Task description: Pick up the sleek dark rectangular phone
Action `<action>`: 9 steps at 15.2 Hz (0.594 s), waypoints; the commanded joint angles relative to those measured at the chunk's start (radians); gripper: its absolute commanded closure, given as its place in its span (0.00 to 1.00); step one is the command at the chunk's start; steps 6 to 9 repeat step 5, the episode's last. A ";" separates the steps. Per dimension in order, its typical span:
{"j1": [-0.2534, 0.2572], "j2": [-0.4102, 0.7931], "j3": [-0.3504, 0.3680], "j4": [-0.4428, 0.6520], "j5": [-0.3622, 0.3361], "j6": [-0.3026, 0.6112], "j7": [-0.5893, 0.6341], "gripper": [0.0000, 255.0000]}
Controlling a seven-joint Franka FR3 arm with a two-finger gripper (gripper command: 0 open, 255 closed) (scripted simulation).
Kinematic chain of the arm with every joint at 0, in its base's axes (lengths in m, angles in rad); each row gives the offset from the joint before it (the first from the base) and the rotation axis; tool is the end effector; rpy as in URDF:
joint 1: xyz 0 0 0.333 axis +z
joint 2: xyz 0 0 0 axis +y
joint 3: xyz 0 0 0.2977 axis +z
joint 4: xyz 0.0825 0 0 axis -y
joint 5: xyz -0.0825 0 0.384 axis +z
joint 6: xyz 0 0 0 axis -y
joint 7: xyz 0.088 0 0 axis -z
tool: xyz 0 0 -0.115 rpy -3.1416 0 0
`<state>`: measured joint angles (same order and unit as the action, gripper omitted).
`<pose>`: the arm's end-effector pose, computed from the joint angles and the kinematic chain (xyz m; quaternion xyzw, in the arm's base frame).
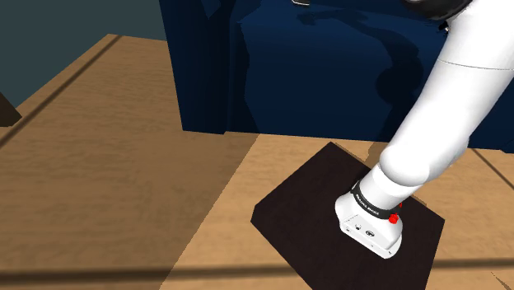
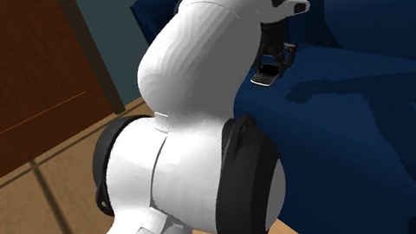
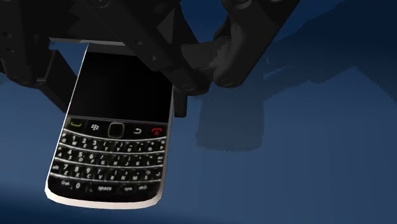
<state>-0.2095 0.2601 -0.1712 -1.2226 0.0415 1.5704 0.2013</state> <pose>0.5908 -0.2144 0.6105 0.9583 -0.2820 0.0453 0.0051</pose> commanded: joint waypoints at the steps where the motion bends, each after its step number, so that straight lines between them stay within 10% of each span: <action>1: -0.003 0.015 0.000 0.049 0.003 -0.034 -0.001 1.00; 9: -0.007 0.035 -0.001 0.107 0.007 -0.074 -0.002 1.00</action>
